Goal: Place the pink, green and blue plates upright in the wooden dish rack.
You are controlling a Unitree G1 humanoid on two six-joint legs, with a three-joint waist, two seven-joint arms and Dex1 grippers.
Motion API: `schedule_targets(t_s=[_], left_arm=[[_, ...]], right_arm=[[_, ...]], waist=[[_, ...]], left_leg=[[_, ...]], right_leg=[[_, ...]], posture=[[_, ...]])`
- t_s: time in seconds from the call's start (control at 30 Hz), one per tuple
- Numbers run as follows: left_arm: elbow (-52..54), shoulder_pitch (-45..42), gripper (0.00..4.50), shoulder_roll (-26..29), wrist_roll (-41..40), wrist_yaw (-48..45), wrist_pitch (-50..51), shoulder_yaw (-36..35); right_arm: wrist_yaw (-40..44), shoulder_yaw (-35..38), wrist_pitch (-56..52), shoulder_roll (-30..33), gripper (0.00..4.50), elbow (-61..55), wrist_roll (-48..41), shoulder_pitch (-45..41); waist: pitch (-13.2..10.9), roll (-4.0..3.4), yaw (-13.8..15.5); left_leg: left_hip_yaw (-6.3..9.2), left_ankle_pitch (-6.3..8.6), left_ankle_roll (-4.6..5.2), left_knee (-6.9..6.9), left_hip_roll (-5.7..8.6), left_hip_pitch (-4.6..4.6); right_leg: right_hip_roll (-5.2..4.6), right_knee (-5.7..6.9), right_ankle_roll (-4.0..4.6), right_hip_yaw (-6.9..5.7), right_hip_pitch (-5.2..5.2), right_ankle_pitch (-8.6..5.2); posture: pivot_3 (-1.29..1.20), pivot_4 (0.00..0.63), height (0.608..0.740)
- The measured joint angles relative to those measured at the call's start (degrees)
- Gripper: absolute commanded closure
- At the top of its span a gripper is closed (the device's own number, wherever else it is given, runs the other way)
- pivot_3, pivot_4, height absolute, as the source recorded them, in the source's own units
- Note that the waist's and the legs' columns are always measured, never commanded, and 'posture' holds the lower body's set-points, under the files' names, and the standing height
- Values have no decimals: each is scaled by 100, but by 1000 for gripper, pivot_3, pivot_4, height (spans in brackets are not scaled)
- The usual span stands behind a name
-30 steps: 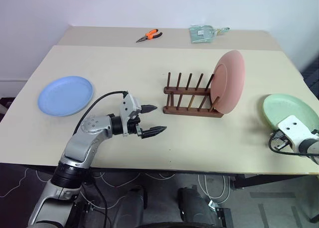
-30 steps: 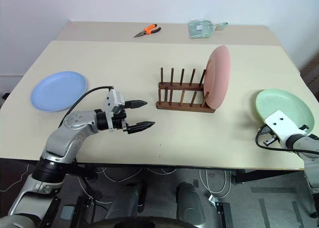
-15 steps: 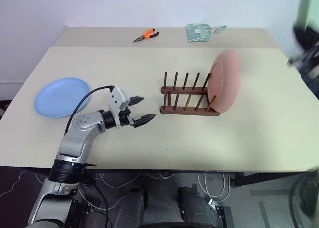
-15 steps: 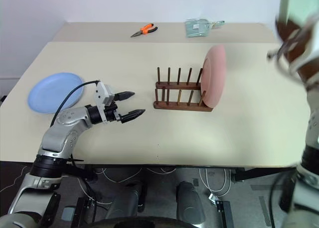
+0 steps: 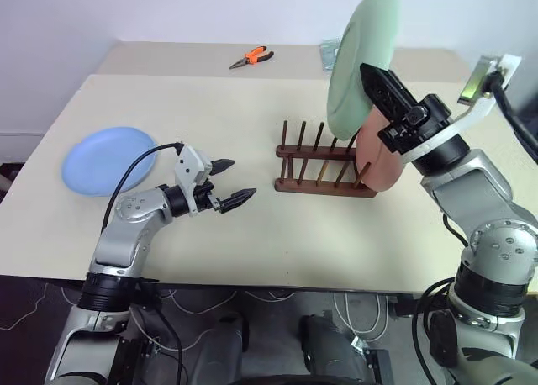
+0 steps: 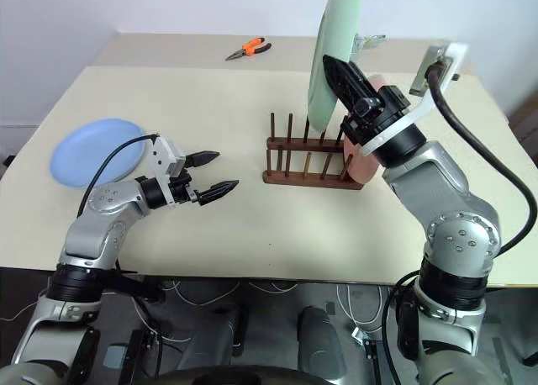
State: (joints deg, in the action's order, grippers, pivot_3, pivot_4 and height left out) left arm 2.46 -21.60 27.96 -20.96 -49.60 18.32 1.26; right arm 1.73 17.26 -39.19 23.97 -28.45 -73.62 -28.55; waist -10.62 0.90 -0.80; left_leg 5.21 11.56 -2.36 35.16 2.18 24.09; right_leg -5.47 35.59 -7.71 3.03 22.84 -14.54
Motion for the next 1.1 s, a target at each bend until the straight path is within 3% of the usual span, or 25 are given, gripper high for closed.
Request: schedule_targets(t_s=[0.3, 0.4, 0.6, 0.83, 0.93, 1.1], left_arm=[[138, 58, 0, 108, -110, -98, 227, -7], [167, 58, 0, 112, -111, -111, 263, -7], [226, 57, 0, 128, -112, -116, 269, -7], [182, 56, 0, 134, -228, 93, 558, -187], [61, 56, 0, 179, -226, 293, 564, -455], [-1100, -146, 0, 417, 678, 1896, -84, -1086]], right_arm=[[-73, -290, -136, 53, 4412, 151, 290, 559], [22, -410, -258, 155, 3561, 252, 437, 644], [253, -511, -265, 375, 727, 390, 932, 570], [1112, -557, 234, 1234, 727, 423, 2309, 32], [1483, -499, 289, 1473, 36, 593, 2467, -245], [2135, -848, 489, 1855, 36, 448, 3100, -844]], waist=[[1, -1, -14], [1, -1, -12], [1, -1, -11], [1, -1, -17], [0, 0, -19], [1, -2, -18]], left_leg=[[-1, 0, 0, 0, -2, -5], [-2, 0, 0, 1, -2, -5], [-3, 0, 0, 1, -1, -5], [-4, 0, 0, 0, -2, -4], [-4, 0, 0, 1, -3, -4], [-2, 0, 0, -1, -5, -7]], right_leg=[[8, 6, 2, 0, -1, -1], [7, 6, 4, 1, -1, -2], [8, 5, 4, 1, -1, -2], [10, 3, 3, 0, -1, -2], [10, 4, 2, 0, 0, -2], [14, 8, -3, 0, 5, 1]], posture=[[0, 150, 732], [0, 150, 732], [0, 150, 732], [0, 150, 732], [0, 150, 732], [0, 150, 732]])
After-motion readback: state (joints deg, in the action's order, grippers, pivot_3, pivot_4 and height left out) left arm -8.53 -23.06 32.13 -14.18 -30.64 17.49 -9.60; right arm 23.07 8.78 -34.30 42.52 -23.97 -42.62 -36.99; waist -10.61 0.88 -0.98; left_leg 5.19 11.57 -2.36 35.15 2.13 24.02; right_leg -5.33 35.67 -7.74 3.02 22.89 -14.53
